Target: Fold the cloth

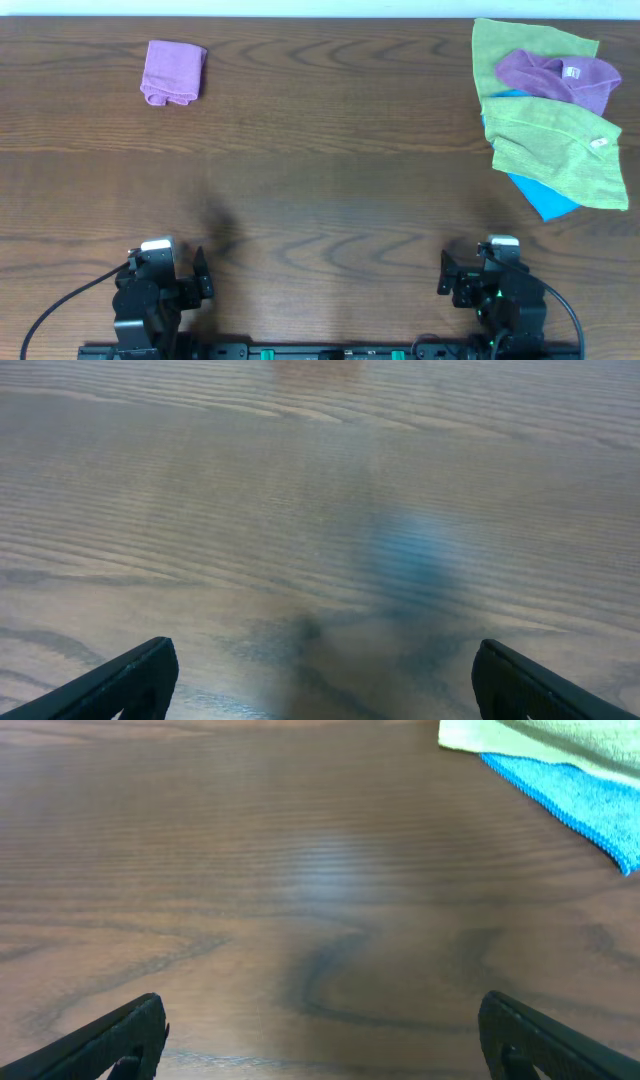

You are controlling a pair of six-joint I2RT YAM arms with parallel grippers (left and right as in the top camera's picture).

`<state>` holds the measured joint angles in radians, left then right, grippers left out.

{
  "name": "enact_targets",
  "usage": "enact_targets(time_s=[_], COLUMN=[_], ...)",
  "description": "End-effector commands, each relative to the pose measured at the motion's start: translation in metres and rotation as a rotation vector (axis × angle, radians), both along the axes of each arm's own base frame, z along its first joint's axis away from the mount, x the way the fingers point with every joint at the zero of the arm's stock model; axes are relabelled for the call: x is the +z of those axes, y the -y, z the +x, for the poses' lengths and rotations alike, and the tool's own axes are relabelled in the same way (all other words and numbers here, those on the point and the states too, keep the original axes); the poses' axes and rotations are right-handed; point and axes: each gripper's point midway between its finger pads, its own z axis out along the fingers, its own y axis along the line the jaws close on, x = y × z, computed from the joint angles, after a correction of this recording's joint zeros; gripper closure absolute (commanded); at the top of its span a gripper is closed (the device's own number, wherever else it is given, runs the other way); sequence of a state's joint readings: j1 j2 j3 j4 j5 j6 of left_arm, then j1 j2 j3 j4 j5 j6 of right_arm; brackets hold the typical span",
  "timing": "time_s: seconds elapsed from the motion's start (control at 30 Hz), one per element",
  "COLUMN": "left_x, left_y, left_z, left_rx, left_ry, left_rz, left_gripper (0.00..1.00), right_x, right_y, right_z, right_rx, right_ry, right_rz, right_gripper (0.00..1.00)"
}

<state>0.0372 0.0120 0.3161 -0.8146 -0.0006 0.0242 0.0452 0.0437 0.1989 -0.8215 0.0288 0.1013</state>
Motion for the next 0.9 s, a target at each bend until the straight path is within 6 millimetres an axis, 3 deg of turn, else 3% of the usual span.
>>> enact_targets(time_s=[0.0, 0.87], left_x=[-0.002, -0.002], left_y=[-0.0006, -0.0006], left_z=[-0.0003, -0.0003], left_rx=[-0.002, -0.002], left_ry=[-0.002, -0.002], left_rz=[0.01, 0.01], left_gripper=[0.05, 0.05], right_x=[-0.004, -0.0041], right_y=[0.0047, 0.0062], right_z=[-0.0003, -0.0003], right_rx=[-0.008, 0.018], right_ry=[-0.002, -0.002], right_rz=[-0.023, -0.066], right_gripper=[0.01, 0.01])
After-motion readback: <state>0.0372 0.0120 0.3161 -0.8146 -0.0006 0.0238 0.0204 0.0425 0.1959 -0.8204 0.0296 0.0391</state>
